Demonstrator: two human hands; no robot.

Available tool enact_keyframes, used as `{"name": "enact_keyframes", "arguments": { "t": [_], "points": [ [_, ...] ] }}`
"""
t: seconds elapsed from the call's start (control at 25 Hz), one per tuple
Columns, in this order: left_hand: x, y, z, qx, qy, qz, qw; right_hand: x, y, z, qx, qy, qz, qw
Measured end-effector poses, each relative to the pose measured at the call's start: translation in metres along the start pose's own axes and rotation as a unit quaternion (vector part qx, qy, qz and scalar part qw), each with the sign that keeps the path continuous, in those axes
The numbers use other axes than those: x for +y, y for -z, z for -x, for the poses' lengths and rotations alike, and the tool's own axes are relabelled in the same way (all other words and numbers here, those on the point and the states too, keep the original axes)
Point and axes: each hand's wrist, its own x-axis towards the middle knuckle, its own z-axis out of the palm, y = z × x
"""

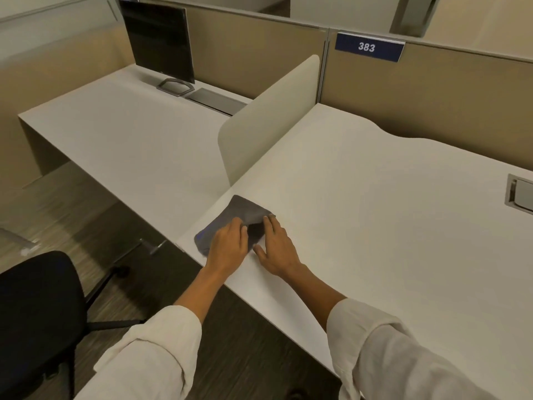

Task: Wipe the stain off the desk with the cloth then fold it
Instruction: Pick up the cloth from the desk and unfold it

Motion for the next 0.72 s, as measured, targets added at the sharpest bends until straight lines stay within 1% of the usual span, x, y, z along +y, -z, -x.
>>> {"name": "enact_keyframes", "arguments": {
  "t": [0.08,0.2,0.32,0.36,0.4,0.44,0.48,0.52,0.56,0.6,0.72],
  "points": [
    [0.013,0.009,-0.012,0.003,-0.017,0.039,0.999,-0.01,0.01,-0.011,0.025,-0.045,-0.113,0.992],
    [0.034,0.024,-0.038,0.015,-0.037,0.084,0.996,-0.019,0.028,-0.019,0.031,-0.102,-0.199,0.974],
    [0.063,0.035,-0.061,0.038,-0.03,0.139,0.989,-0.019,0.048,-0.012,-0.01,-0.109,-0.272,0.956],
    [0.073,0.035,-0.066,0.043,-0.024,0.161,0.986,-0.02,0.054,-0.008,-0.033,-0.122,-0.324,0.937],
    [0.085,0.035,-0.07,0.045,-0.019,0.181,0.982,-0.022,0.063,-0.001,-0.054,-0.155,-0.385,0.908],
    [0.098,0.033,-0.074,0.042,-0.017,0.199,0.979,-0.022,0.071,0.006,-0.077,-0.18,-0.414,0.889],
    [0.111,0.031,-0.077,0.035,-0.013,0.218,0.975,-0.022,0.077,0.011,-0.096,-0.183,-0.441,0.873],
    [0.124,0.029,-0.079,0.025,-0.007,0.237,0.971,-0.019,0.079,0.011,-0.105,-0.169,-0.423,0.884],
    [0.136,0.026,-0.08,0.013,0.002,0.257,0.966,-0.02,0.086,0.015,-0.106,-0.164,-0.421,0.886],
    [0.149,0.024,-0.081,0.001,0.013,0.276,0.961,-0.019,0.093,0.019,-0.082,-0.161,-0.42,0.889],
    [0.19,0.014,-0.079,-0.029,0.03,0.341,0.939,-0.012,0.12,0.04,0.038,-0.143,-0.458,0.876]
  ]
}}
